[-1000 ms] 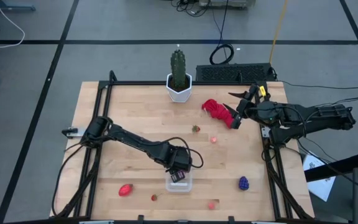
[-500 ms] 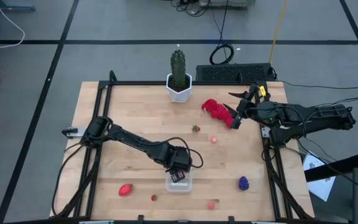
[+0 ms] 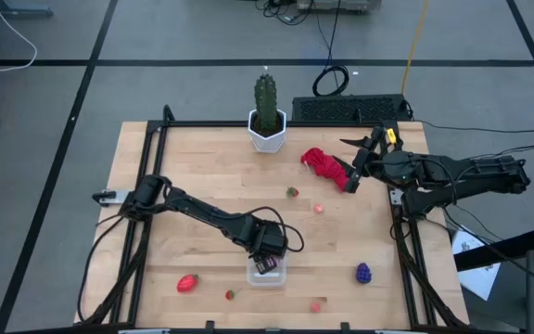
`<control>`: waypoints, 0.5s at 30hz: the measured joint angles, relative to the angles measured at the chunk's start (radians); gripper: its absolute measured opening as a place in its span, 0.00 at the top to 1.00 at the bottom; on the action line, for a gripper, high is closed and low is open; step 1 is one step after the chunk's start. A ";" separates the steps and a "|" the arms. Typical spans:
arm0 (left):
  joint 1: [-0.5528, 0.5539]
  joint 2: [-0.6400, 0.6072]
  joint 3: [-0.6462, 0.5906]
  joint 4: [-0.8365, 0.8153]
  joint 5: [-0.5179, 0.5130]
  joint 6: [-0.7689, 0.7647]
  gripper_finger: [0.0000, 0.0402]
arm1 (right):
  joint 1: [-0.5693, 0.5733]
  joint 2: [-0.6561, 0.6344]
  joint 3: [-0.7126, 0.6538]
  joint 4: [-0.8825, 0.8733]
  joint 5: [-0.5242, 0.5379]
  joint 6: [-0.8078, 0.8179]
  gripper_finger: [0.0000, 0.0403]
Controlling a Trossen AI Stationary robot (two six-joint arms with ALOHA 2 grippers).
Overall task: Pick and placing Produce into tupperware
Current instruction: Put the left strawberry into the transparent container
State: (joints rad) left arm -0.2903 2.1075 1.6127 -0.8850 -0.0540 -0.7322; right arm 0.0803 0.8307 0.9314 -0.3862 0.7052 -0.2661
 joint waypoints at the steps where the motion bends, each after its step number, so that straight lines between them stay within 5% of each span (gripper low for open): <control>1: 0.000 0.000 0.000 -0.001 0.000 0.000 0.62 | 0.000 0.000 0.000 0.000 0.000 0.000 0.46; 15: 0.000 0.000 0.000 0.003 0.000 0.023 0.61 | 0.000 0.000 0.000 0.000 0.000 0.001 0.46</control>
State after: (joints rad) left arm -0.2905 2.1075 1.6127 -0.8818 -0.0536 -0.7090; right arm 0.0803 0.8307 0.9314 -0.3862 0.7052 -0.2649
